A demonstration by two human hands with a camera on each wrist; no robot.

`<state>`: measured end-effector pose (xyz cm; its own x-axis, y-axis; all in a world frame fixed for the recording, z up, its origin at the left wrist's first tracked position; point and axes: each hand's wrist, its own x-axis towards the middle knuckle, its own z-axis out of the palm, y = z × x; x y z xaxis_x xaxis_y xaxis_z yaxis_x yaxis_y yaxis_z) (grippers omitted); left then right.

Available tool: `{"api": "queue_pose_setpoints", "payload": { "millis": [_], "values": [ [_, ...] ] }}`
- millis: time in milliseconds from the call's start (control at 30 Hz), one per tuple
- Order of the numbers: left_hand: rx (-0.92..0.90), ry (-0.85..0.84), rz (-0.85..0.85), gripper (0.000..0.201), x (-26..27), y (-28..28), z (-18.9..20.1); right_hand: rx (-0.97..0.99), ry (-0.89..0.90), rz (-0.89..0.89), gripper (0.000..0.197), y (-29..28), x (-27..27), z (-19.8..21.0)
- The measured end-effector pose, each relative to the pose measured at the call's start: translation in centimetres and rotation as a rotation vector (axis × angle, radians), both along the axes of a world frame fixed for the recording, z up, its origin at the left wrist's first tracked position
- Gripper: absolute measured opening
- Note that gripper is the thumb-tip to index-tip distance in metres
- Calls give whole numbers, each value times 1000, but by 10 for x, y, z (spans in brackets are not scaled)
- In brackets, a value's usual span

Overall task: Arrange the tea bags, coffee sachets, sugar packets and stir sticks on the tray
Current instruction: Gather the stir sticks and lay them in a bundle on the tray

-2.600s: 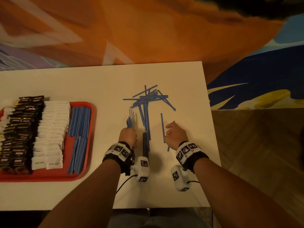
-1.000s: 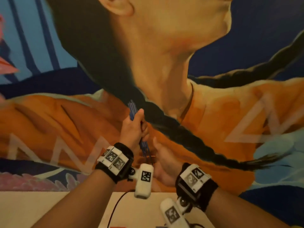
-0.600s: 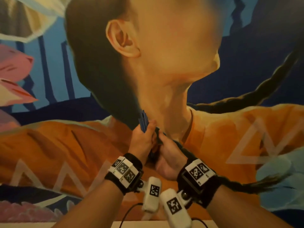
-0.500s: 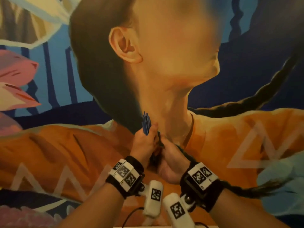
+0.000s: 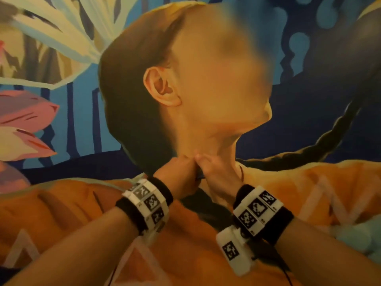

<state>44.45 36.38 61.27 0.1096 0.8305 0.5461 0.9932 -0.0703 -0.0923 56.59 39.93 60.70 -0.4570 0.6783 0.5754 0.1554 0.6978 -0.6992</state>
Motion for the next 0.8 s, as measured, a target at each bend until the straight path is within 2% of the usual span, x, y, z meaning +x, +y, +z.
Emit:
{"api": "queue_pose_setpoints", "payload": {
  "millis": [33, 133, 233, 333, 433, 500, 567, 700, 800],
  "values": [
    [-10, 27, 22, 21, -2, -1, 7, 52, -61, 23, 54, 0, -1, 1],
    [-58, 23, 68, 14, -11, -5, 22, 181, -330, 9, 23, -3, 6, 16],
    [-12, -2, 61, 14, -15, -5, 31, 382, -543, -127, 20, -7, 7, 29],
    [56, -87, 2, 30, -13, -7, 38, 471, -645, -256, 27, -14, 5, 44],
    [47, -87, -84, 42, -7, -12, 43, 579, -766, -389, 15, -18, 7, 56],
    [57, -69, -151, 42, -2, -17, 47, 618, -820, -474, 17, -19, 7, 59],
    [65, -54, -190, 43, 0, -18, 50, 655, -845, -538, 10, -18, 6, 59],
    [59, -44, -187, 54, 4, -15, 52, 734, -818, -596, 24, -7, 8, 53],
    [5, -53, -237, 48, -2, -13, 50, 730, -799, -617, 24, 2, 10, 47]
  ]
}}
